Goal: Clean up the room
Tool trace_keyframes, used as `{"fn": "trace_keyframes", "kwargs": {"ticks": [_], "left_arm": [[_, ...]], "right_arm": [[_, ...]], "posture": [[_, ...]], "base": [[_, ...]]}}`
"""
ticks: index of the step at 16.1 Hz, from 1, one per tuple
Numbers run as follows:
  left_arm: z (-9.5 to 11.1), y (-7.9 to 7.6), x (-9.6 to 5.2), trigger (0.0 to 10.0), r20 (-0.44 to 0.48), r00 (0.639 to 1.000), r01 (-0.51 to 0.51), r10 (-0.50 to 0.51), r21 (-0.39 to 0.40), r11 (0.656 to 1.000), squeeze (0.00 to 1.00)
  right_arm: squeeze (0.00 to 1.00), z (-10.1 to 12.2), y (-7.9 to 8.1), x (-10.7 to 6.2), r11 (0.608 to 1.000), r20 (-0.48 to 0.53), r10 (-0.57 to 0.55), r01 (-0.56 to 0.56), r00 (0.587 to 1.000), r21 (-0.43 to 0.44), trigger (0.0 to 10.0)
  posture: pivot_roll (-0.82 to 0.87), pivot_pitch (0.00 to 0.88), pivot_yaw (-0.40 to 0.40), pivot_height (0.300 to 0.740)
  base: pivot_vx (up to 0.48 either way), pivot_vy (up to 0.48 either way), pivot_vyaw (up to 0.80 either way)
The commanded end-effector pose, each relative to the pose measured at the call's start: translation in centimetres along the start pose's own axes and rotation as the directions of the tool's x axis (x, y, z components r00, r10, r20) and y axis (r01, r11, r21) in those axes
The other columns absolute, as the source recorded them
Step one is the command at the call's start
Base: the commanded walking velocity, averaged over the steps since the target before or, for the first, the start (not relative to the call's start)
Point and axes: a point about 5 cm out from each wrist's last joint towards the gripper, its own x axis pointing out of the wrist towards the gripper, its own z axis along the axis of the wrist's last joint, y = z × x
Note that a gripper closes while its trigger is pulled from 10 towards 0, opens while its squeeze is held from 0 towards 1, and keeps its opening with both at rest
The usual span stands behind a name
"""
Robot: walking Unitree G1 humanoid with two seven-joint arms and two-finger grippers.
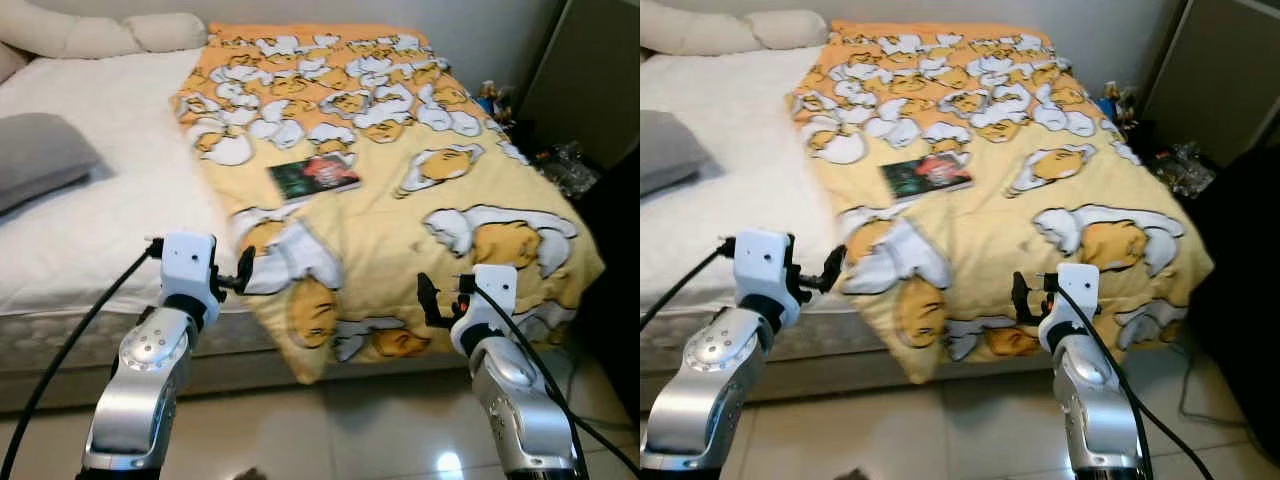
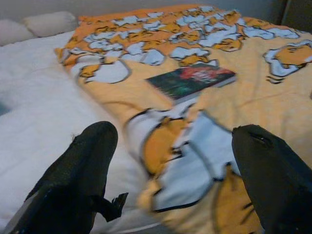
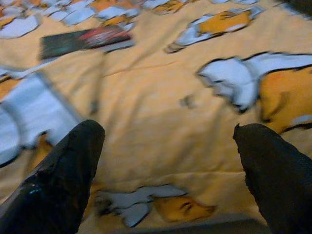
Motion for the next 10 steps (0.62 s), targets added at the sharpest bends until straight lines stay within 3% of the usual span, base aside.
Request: {"fn": "trace_keyframes", "kwargs": {"ticks": [1,10], "left_arm": [[-0.14,0.51,-0.19,10.0,-0.010,1.000,-0.022,0.022,0.006,1.000,0.00],[-0.34,0.48,-0.43,10.0,-0.013,1.000,-0.025,0.025,0.003,1.000,0.00]], "right_arm": [[0.00,0.56,0.69,0.17,1.000,0.021,0.026,-0.027,0.999,0.008,10.0],[0.00,0.37,0.84,0.13,0.999,0.014,0.042,-0.042,0.999,0.002,10.0]], "posture": [[0.02,0.000,0.006,0.740],[0.03,0.000,-0.006,0.740]], "base": [[0.000,0.428,0.00],[0.000,0.427,0.00]]}}
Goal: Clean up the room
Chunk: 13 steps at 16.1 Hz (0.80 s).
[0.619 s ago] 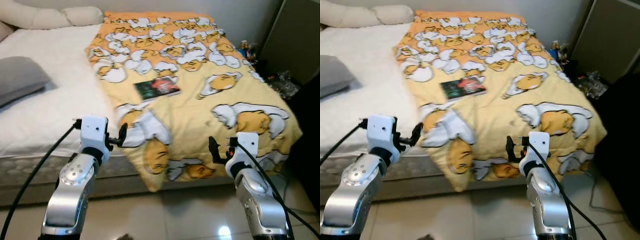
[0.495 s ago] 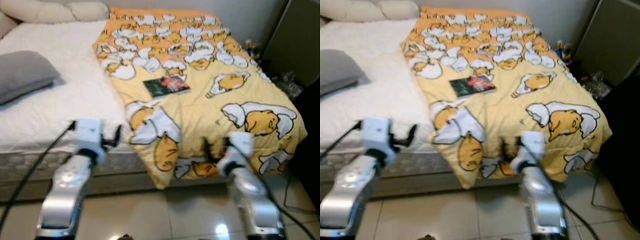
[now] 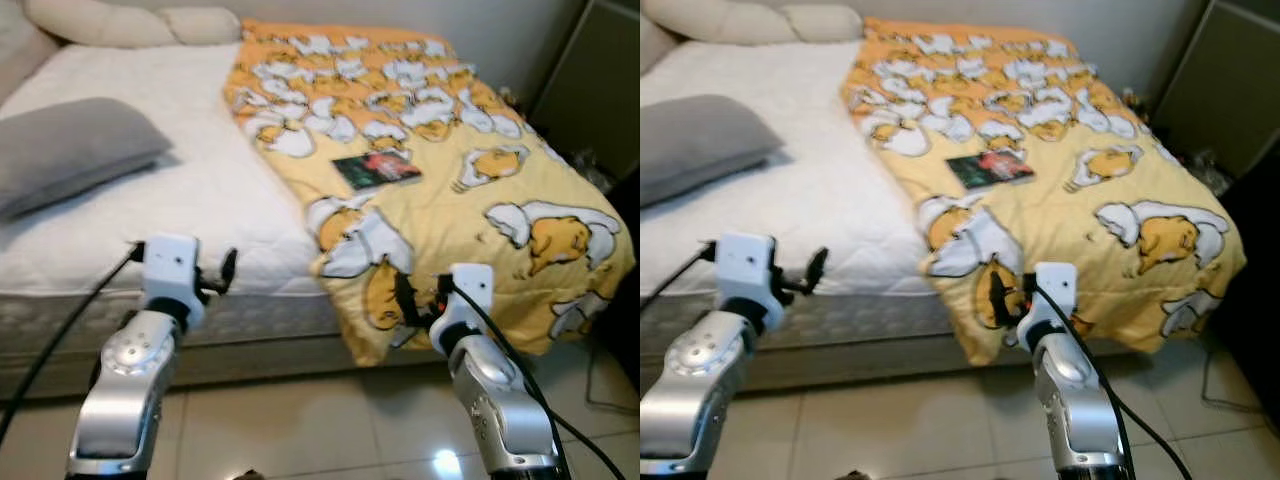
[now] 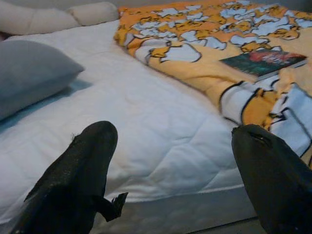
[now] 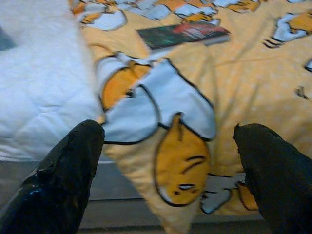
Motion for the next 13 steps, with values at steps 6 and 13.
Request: {"fn": "trace_keyframes", "kwargs": {"ticks": [6,13], "left_arm": [[0.16,-0.68,-0.12,10.0,0.010,1.000,0.025,-0.025,0.002,1.000,0.00],[0.30,-0.58,-0.10,10.0,0.011,1.000,0.023,-0.023,0.005,1.000,0.00]], "right_arm": [[0.00,0.13,-0.78,-0.19,1.000,0.005,-0.018,0.018,1.000,-0.007,10.0],[0.00,0.27,-0.62,-0.06,1.000,0.012,0.001,-0.001,1.000,0.000,10.0]], "posture": [[0.03,0.000,-0.009,0.740],[0.03,0.000,-0.002,0.740]], "base": [[0.000,0.428,0.00],[0.000,0.428,0.00]]}}
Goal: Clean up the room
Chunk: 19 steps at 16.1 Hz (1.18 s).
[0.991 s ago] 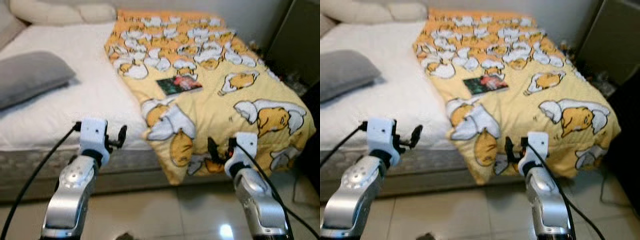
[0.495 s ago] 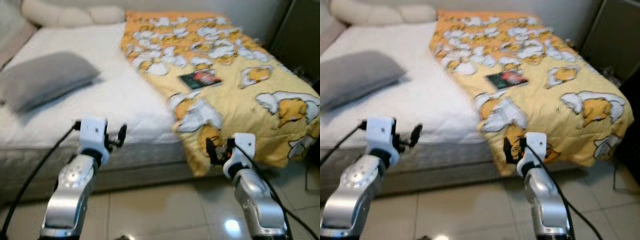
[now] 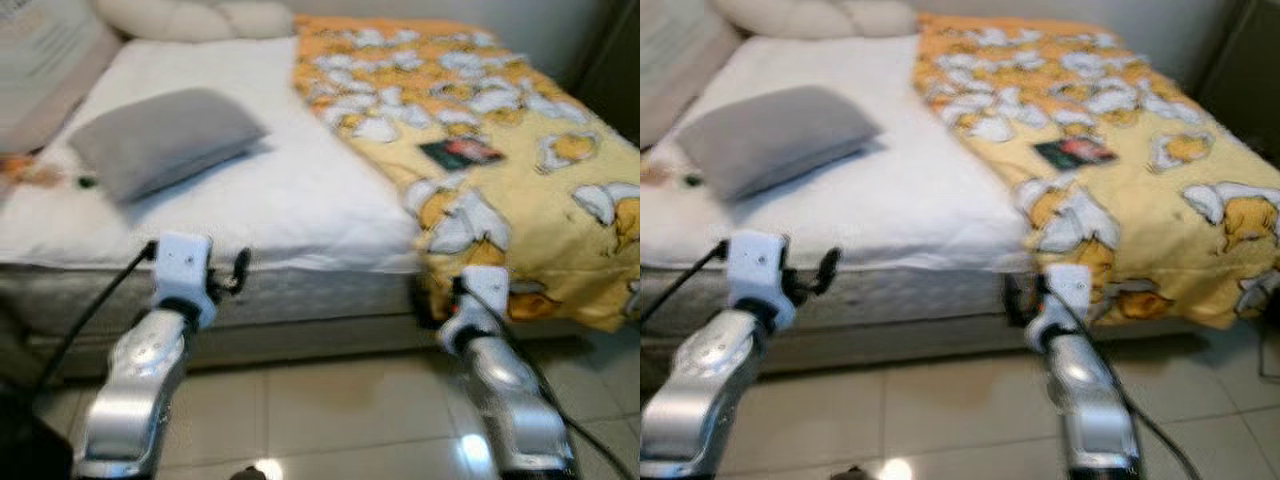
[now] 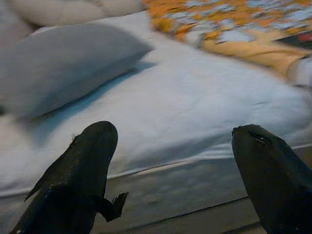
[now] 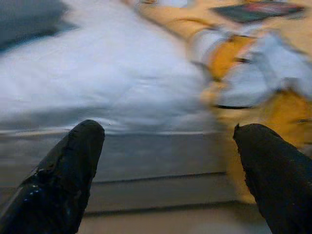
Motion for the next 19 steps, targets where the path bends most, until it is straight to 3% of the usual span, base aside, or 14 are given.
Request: {"fn": "trace_keyframes", "kwargs": {"ticks": [1,11,14,19], "left_arm": [[0.4,-0.5,0.1,10.0,0.016,1.000,0.015,-0.015,-0.002,1.000,0.00],[0.7,-0.3,0.2,10.0,0.034,0.999,0.001,-0.001,-0.015,1.000,0.00],[1.4,-0.3,0.1,10.0,0.076,0.997,0.002,0.001,-0.038,0.999,0.00],[1.3,0.0,0.0,10.0,0.075,0.997,-0.008,0.006,0.018,1.000,0.00]], "right_arm": [[0.00,0.5,-0.9,-0.1,1.000,0.021,-0.021,0.021,1.000,-0.008,10.0],[0.00,1.2,-0.4,0.3,0.998,0.037,0.057,-0.055,0.998,-0.039,10.0],[0.00,1.6,-0.3,0.5,0.995,0.036,0.090,-0.088,0.995,-0.056,10.0],[0.00,1.8,0.4,0.7,0.982,0.038,0.158,-0.153,0.987,-0.114,10.0]], "posture": [[0.03,0.000,-0.003,0.740],[0.04,0.000,-0.010,0.740],[0.05,0.000,-0.015,0.740],[0.05,0.000,-0.015,0.740]], "base": [[0.000,0.428,0.00],[0.000,0.412,0.00],[0.000,0.000,0.00],[0.109,0.000,0.20]]}}
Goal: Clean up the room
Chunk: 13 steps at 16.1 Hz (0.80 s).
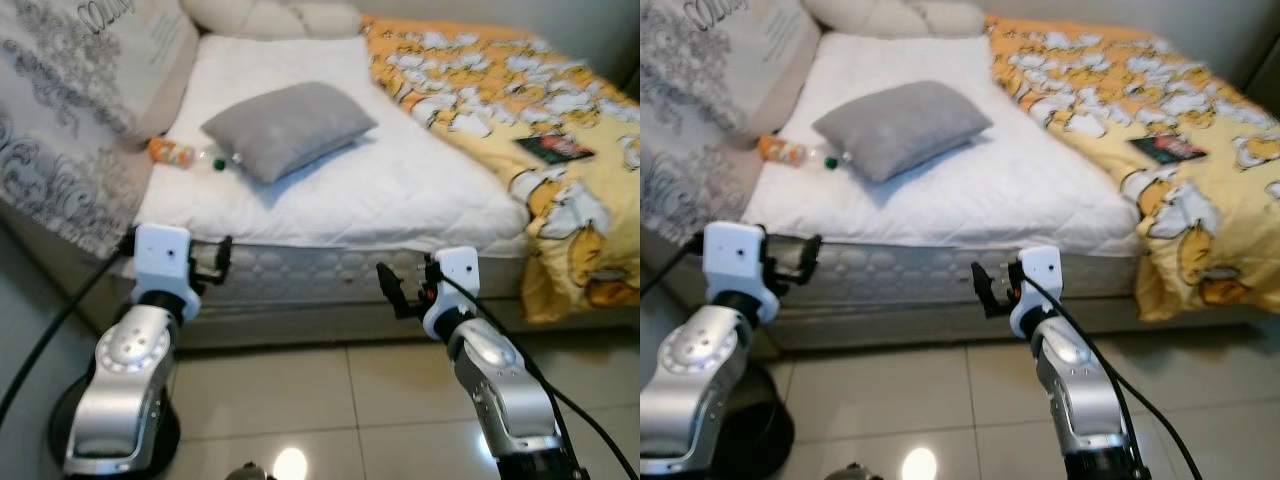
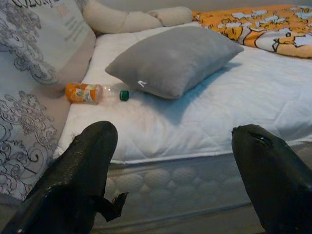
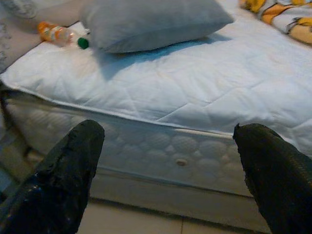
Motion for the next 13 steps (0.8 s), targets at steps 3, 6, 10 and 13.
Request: {"fn": "trace_keyframes", "kwargs": {"ticks": [3,6,10,13], "left_arm": [[0.0,-0.2,-0.1,10.0,0.002,1.000,0.014,-0.014,0.012,1.000,0.00],[0.0,-0.3,-0.1,10.0,0.001,1.000,0.018,-0.018,0.015,1.000,0.00],[0.0,-0.5,0.0,10.0,-0.002,1.000,0.022,-0.022,0.011,1.000,0.00],[-0.1,-0.5,0.0,10.0,-0.004,1.000,0.019,-0.019,0.008,1.000,0.00]], "right_arm": [[0.00,0.3,-0.5,0.1,1.000,0.017,-0.014,0.014,1.000,0.002,10.0],[0.00,0.4,-1.2,0.1,0.999,0.017,-0.052,0.051,0.999,0.009,10.0],[0.00,0.5,-1.2,0.1,0.999,0.017,-0.042,0.042,0.999,-0.020,10.0],[0.00,0.5,-0.8,0.2,0.998,0.010,-0.015,0.016,1.000,-0.056,10.0]], "posture": [[0.06,0.000,-0.018,0.740],[0.06,0.000,-0.018,0.740],[0.06,0.000,-0.019,0.740],[0.06,0.000,-0.023,0.740]], "base": [[0.334,0.000,0.53],[0.326,0.000,0.00],[0.315,0.000,0.00],[0.315,0.000,0.42]]}}
